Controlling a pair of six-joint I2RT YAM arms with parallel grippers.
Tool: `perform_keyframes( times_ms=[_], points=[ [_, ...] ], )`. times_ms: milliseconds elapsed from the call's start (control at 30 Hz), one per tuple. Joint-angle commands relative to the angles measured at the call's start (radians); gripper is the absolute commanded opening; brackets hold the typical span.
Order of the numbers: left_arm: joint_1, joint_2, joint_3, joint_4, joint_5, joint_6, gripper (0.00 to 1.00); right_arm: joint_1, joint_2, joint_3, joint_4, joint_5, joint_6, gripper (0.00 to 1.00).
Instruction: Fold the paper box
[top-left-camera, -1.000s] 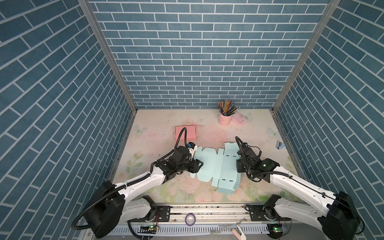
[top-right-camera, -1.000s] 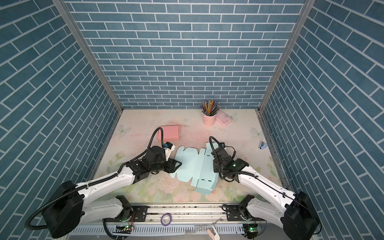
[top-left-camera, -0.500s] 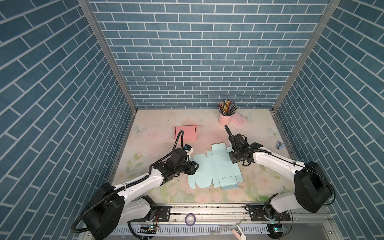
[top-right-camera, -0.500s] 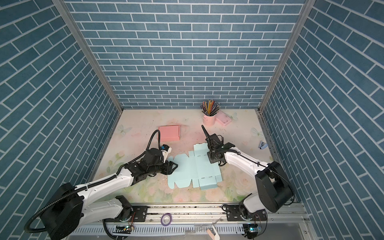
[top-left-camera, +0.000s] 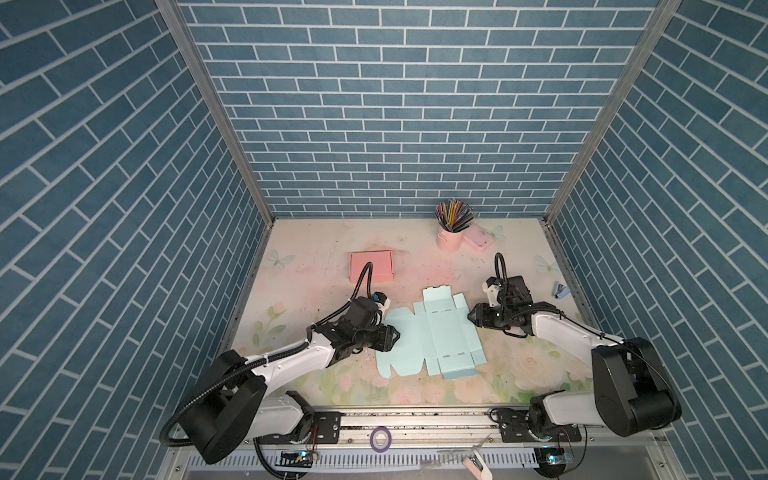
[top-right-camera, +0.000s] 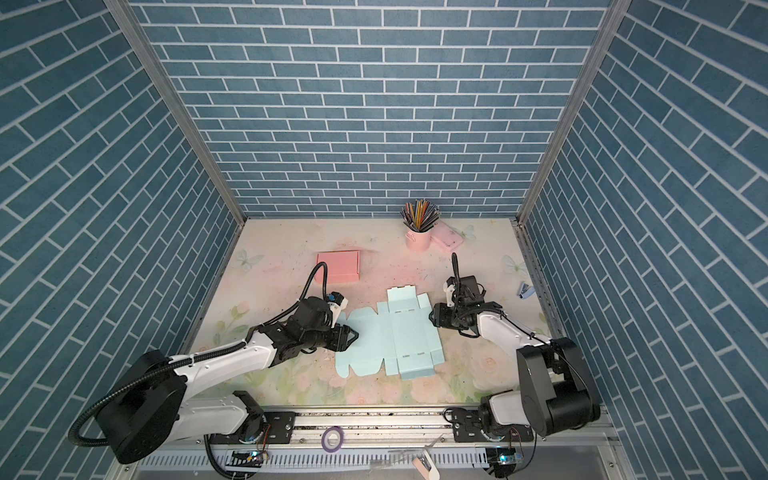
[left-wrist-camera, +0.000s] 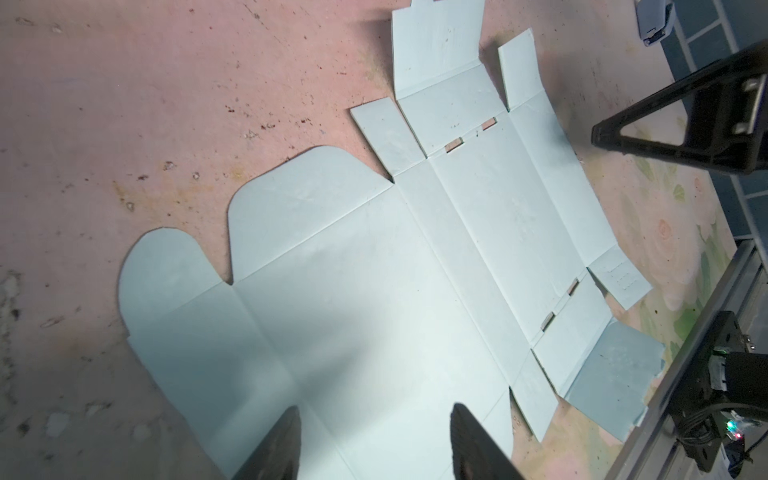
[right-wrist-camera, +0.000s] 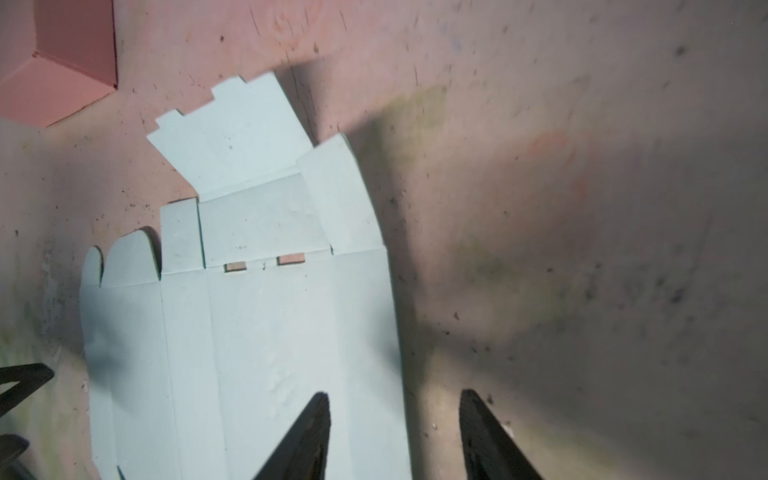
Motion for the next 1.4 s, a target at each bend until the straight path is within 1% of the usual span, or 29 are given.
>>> perform_keyframes(
  times_ms=[0,200,333,433,600,767,1000,1167,1367],
  points=[
    [0.006,0.008,0.011,0.045,0.014,0.008,0.58,-0.005,0.025,-0.033,0.121,-0.103,0.089,0.52],
    [0.006,0.041,-0.018,0.093,0.016,-0.005,0.58,-0.005,0.03,-0.06,0.15,-0.11,0.107,0.54],
    [0.006,0.077,-0.037,0.164,0.045,-0.03,0.58,-0.004,0.046,-0.1,0.217,-0.129,0.134,0.53],
    [0.005,0.1,-0.044,0.206,0.062,-0.047,0.58,-0.003,0.065,-0.118,0.251,-0.158,0.141,0.49],
    [0.005,0.13,-0.045,0.222,0.062,-0.051,0.58,-0.004,0.054,-0.134,0.264,-0.162,0.143,0.4],
    [0.006,0.169,-0.068,0.283,0.044,-0.067,0.58,-0.003,0.034,-0.138,0.266,-0.172,0.147,0.35],
    [0.009,0.236,-0.081,0.348,0.031,-0.104,0.57,-0.004,0.05,-0.165,0.341,-0.222,0.175,0.27],
    [0.009,0.258,-0.09,0.38,0.034,-0.122,0.57,-0.004,0.026,-0.167,0.32,-0.212,0.167,0.25],
    [0.011,0.259,-0.091,0.377,0.033,-0.122,0.57,-0.004,-0.066,-0.157,0.212,-0.131,0.138,0.25]
  ],
)
